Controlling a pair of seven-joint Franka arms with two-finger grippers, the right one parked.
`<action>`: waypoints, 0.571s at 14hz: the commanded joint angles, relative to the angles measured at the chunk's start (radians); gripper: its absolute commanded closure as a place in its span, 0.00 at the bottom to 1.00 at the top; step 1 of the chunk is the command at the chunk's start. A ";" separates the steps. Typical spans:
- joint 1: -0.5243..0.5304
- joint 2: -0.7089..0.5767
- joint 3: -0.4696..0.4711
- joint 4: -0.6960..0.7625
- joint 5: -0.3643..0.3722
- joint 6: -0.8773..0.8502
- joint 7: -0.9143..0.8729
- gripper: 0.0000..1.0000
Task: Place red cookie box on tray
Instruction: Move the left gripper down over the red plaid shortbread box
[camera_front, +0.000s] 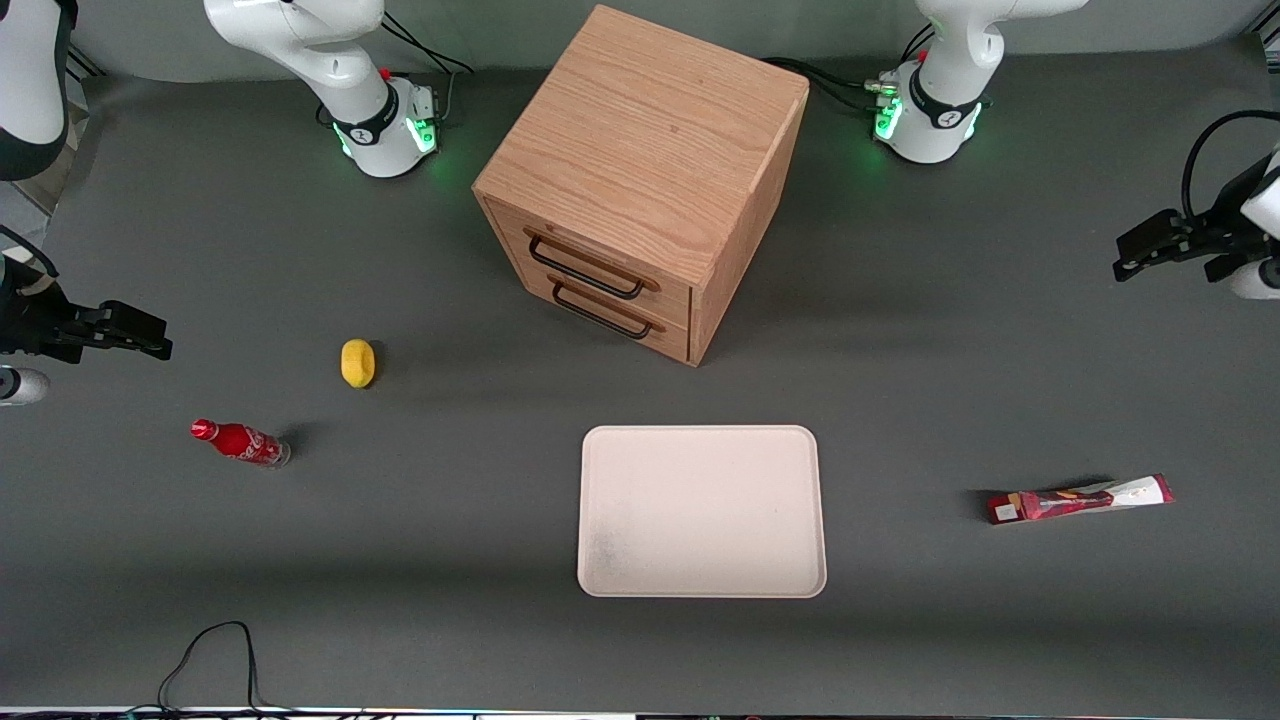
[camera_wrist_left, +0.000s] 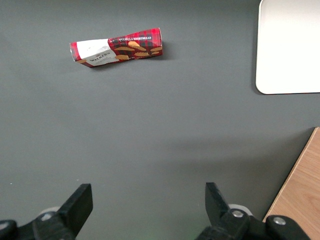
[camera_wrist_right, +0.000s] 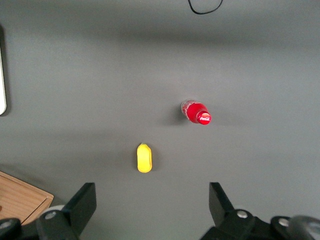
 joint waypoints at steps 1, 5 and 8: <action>-0.006 -0.003 0.001 0.026 0.017 -0.030 -0.004 0.00; -0.002 0.026 0.002 0.013 0.090 0.005 0.064 0.00; -0.002 0.067 0.002 -0.006 0.140 0.049 0.178 0.00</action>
